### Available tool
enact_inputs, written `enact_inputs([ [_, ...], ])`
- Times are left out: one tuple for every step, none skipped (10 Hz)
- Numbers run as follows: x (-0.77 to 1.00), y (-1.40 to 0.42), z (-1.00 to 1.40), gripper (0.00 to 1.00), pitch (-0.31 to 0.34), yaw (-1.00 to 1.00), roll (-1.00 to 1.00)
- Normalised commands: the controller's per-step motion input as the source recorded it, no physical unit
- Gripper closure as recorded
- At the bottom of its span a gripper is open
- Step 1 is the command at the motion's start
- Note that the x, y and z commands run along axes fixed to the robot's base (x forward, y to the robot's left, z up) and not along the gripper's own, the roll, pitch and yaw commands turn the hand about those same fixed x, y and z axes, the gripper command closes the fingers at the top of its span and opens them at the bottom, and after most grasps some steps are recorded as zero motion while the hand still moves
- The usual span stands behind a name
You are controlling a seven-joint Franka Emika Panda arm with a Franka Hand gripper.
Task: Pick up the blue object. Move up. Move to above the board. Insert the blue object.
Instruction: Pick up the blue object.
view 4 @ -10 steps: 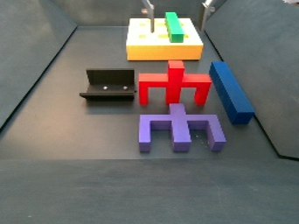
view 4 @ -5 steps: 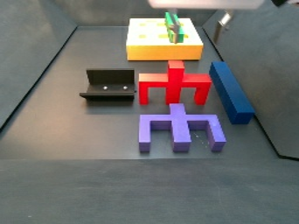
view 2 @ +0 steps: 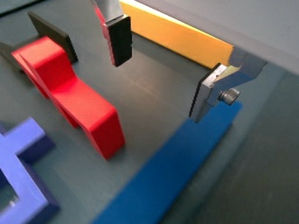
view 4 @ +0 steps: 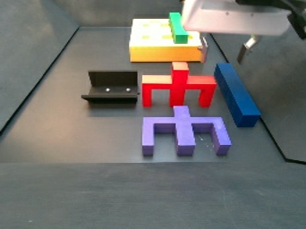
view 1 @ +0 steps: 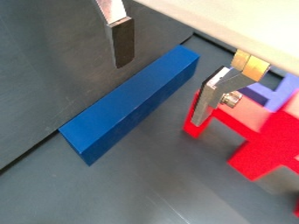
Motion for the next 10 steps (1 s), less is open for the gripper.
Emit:
enact_inputs([
  [-0.06,0.13,-0.45,0.00,0.000,0.08,0.30],
  [-0.13,0.09,-0.37,0.00,0.000,0.03,0.30],
  [-0.02,0.03,-0.29,0.00,0.019,0.00,0.33],
  [0.00,0.08,-0.19,0.00,0.071,0.00,0.30],
  [0.00,0.07,-0.18,0.00,0.086,0.00,0.28],
  [-0.04,0.08,-0.12,0.00,0.057,0.00,0.28],
  [-0.03,0.08,-0.09,0.00,0.046,0.00,0.26],
  [0.00,0.02,-0.03,0.00,0.076,0.00,0.28],
  [0.01,0.02,-0.10,0.00,0.076,0.00,0.31],
  [0.00,0.00,-0.15,0.00,0.063,0.00,0.31],
])
